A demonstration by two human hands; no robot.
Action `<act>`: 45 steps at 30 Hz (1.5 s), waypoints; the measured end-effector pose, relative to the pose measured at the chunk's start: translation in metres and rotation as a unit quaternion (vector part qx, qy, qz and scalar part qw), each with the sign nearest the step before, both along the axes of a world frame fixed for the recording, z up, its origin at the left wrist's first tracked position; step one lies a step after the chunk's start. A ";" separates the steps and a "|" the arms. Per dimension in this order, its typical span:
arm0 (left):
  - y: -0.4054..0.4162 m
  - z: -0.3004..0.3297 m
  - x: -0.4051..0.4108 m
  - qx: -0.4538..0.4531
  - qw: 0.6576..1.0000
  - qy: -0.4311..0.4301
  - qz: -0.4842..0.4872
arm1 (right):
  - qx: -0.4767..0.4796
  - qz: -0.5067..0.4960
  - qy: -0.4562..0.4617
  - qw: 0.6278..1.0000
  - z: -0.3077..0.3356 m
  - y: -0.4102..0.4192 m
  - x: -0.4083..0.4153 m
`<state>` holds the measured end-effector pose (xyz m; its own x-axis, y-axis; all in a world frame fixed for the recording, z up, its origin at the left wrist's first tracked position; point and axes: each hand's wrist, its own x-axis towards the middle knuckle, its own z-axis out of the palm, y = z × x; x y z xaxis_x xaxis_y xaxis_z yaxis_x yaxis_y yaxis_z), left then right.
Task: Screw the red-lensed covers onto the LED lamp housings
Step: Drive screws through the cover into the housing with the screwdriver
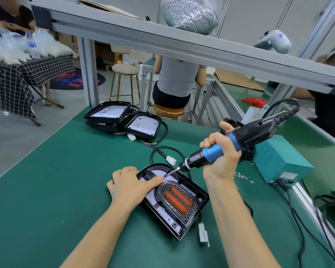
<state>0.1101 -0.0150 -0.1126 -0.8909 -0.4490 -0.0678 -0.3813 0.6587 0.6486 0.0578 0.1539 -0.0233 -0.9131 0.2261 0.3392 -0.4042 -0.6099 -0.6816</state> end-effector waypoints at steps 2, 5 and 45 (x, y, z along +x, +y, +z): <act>0.000 -0.001 0.001 0.003 1.000 0.012 0.003 | 0.013 0.000 0.000 1.000 -0.003 -0.002 -0.003; 0.000 -0.002 0.003 0.006 1.000 0.026 0.004 | 0.027 -0.003 -0.006 1.000 -0.006 -0.005 -0.007; 0.009 -0.002 0.006 0.054 0.994 0.091 0.017 | 0.168 0.133 0.028 0.976 0.002 -0.011 -0.015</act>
<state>0.1164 -0.0058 -0.1146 -0.8776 -0.4774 0.0442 -0.2708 0.5697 0.7760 0.0429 0.1432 -0.0210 -0.9025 -0.1496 0.4039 -0.3036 -0.4442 -0.8429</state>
